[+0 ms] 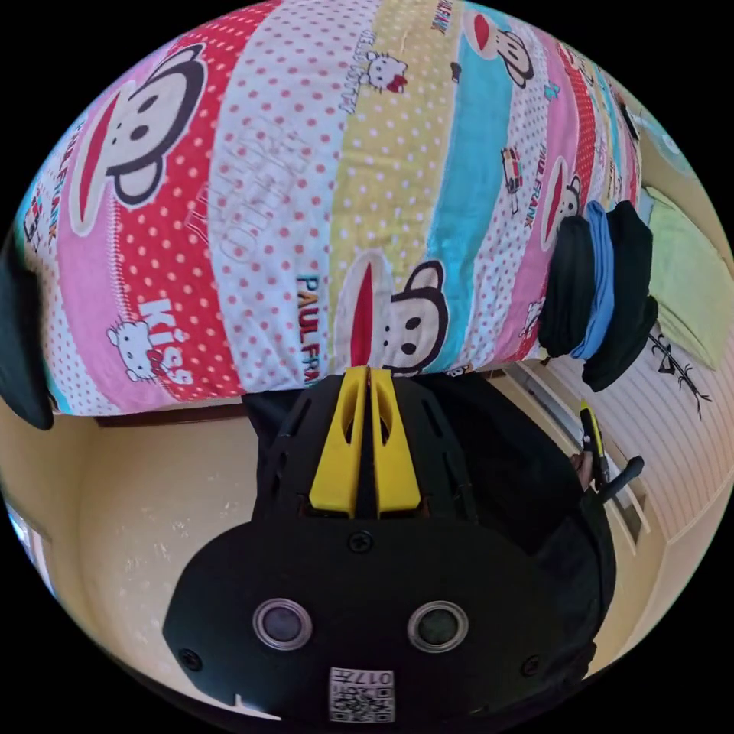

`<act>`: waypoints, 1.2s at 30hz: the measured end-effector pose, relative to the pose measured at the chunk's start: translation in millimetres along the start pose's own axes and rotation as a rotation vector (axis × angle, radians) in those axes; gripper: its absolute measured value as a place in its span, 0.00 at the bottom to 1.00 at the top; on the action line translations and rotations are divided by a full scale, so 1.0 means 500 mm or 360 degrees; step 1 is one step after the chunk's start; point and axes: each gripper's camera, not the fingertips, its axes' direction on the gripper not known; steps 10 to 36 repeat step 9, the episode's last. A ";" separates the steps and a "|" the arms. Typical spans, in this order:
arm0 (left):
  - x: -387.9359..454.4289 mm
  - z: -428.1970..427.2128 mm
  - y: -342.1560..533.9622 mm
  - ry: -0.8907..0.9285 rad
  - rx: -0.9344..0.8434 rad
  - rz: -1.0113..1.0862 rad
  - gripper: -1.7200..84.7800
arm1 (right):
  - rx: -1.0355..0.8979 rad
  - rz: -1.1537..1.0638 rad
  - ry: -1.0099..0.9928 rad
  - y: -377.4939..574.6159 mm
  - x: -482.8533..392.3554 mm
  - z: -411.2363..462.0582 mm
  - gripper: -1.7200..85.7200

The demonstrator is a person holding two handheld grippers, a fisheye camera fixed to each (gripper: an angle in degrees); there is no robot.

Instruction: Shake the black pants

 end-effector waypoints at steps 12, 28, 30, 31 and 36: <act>0.055 0.148 0.024 0.0160 0.0177 -0.0201 0.01 | 0.0483 0.0274 -0.0499 0.052 0.375 -0.098 0.08; 0.055 0.148 0.024 0.0160 0.0177 -0.0201 0.01 | 0.0483 0.0274 -0.0499 0.052 0.375 -0.098 0.08; 0.055 0.148 0.024 0.0160 0.0177 -0.0201 0.01 | 0.0483 0.0274 -0.0499 0.052 0.375 -0.098 0.08; 0.055 0.148 0.024 0.0160 0.0177 -0.0201 0.01 | 0.0483 0.0274 -0.0499 0.052 0.375 -0.098 0.08; 0.055 0.148 0.024 0.0160 0.0177 -0.0201 0.01 | 0.0483 0.0274 -0.0499 0.052 0.375 -0.098 0.08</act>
